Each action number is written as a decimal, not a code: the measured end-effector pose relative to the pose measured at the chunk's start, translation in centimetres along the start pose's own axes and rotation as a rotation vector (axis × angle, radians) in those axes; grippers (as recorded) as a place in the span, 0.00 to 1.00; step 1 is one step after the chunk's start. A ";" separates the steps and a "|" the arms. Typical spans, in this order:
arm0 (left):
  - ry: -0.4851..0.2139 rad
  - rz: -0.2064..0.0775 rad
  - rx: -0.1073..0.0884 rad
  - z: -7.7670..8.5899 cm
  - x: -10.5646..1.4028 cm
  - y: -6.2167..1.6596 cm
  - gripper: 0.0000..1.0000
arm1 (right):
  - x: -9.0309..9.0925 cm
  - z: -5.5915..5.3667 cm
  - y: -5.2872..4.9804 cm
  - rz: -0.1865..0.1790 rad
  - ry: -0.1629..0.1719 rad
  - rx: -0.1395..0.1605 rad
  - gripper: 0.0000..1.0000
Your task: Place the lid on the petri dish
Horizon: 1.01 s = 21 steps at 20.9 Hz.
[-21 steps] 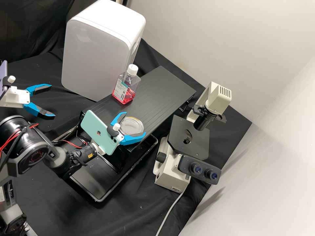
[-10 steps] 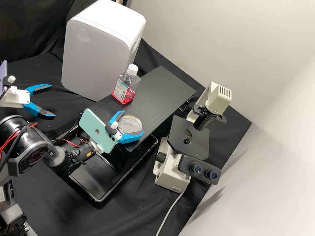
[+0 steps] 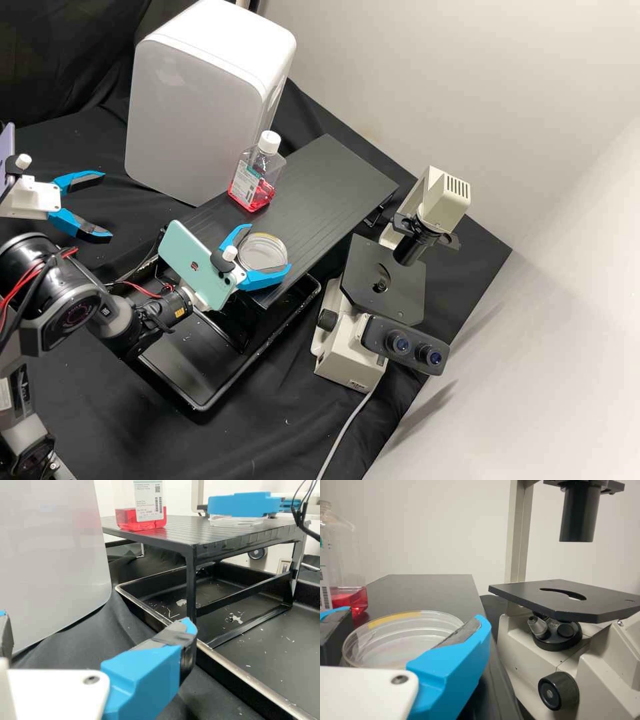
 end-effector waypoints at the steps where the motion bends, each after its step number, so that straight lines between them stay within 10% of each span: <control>1: 0.000 0.000 0.000 0.0 0.0 0.00 1.00 | 0.2 0.0 0.0 0.000 0.000 -0.004 0.00; 13: 0.005 0.007 -0.003 0.0 0.1 0.12 1.00 | 0.7 0.1 -0.1 0.001 -0.005 -0.007 0.00; 14: 0.005 0.007 -0.003 0.0 0.1 0.12 1.00 | 0.8 0.1 -0.1 0.002 -0.003 -0.007 1.00; 21: 0.005 0.007 -0.003 0.0 0.1 0.12 1.00 | 0.8 0.1 -0.1 0.001 -0.004 -0.007 1.00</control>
